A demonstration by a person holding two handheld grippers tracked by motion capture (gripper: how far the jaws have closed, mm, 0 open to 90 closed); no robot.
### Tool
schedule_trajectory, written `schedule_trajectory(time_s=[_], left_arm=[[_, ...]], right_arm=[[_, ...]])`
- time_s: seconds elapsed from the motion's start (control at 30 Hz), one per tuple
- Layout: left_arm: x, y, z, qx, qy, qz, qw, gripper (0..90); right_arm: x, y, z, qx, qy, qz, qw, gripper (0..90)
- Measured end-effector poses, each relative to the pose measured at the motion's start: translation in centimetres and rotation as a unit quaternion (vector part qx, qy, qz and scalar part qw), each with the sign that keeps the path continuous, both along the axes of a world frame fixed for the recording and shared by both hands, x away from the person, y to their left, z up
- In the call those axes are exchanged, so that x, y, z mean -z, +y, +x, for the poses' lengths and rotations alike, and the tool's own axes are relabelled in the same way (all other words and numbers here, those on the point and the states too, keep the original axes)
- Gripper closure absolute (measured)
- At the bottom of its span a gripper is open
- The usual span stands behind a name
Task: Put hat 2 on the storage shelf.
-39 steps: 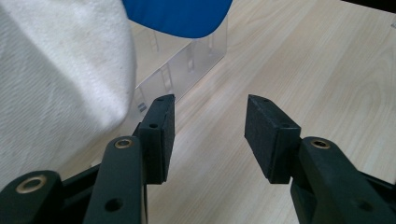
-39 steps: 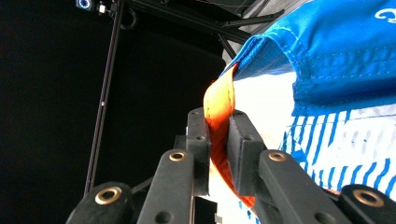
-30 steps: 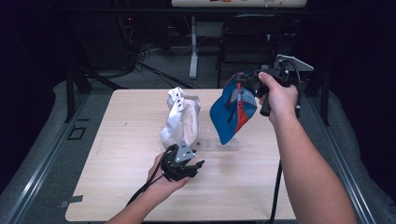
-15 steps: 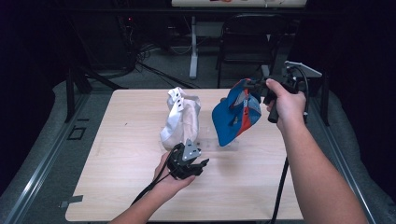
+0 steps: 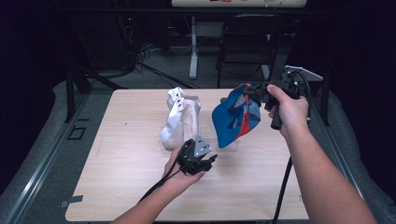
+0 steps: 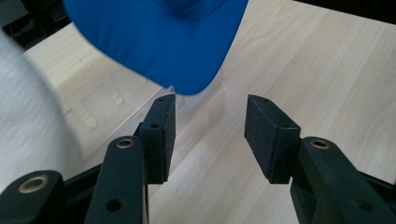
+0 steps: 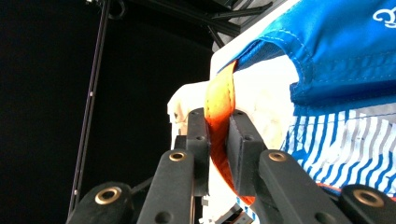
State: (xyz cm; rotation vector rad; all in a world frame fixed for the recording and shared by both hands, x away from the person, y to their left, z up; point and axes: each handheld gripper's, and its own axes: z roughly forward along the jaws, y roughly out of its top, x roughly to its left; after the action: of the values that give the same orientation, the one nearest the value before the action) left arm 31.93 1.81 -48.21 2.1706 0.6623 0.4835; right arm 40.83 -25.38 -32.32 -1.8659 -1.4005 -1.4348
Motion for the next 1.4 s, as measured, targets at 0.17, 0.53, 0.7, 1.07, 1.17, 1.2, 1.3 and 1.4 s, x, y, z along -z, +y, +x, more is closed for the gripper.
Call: schedule_trajectory(time_s=[0.17,0.53,0.7,1.07,1.17,1.2,1.3,1.4], left_arm=[[0.3,-1.6,0.6,0.001,-0.003,0.000,1.0000,55.8],[1.9,-4.7,2.1,-0.025,-0.011,0.016,0.9995,76.4],[1.8,-4.1,2.1,-0.024,-0.022,0.023,0.9992,86.2],[1.6,-2.6,2.4,-0.031,-0.012,-0.001,0.9994,88.4],[1.7,-2.6,2.4,-0.032,-0.008,0.002,0.9995,88.5],[1.8,-2.6,2.4,-0.034,-0.006,0.003,0.9994,88.5],[2.4,-2.3,2.4,-0.041,0.007,0.003,0.9991,88.6],[2.9,-2.2,2.4,-0.047,0.013,0.005,0.9988,88.6]], right_arm=[[-0.1,0.5,0.1,-0.006,-0.002,-0.001,1.0000,80.5],[-0.1,0.7,0.3,-0.013,0.000,0.000,0.9999,80.5],[-0.2,0.9,0.2,-0.017,0.000,0.004,0.9998,80.6],[-0.4,1.3,0.4,-0.021,-0.004,0.003,0.9998,80.6],[-0.1,1.6,0.5,-0.021,-0.003,0.001,0.9998,80.5],[0.0,1.6,0.5,-0.023,-0.001,0.001,0.9997,80.5],[0.7,1.8,0.8,-0.027,0.006,0.000,0.9996,80.4],[1.5,1.9,1.0,-0.025,0.011,-0.001,0.9996,80.3]])
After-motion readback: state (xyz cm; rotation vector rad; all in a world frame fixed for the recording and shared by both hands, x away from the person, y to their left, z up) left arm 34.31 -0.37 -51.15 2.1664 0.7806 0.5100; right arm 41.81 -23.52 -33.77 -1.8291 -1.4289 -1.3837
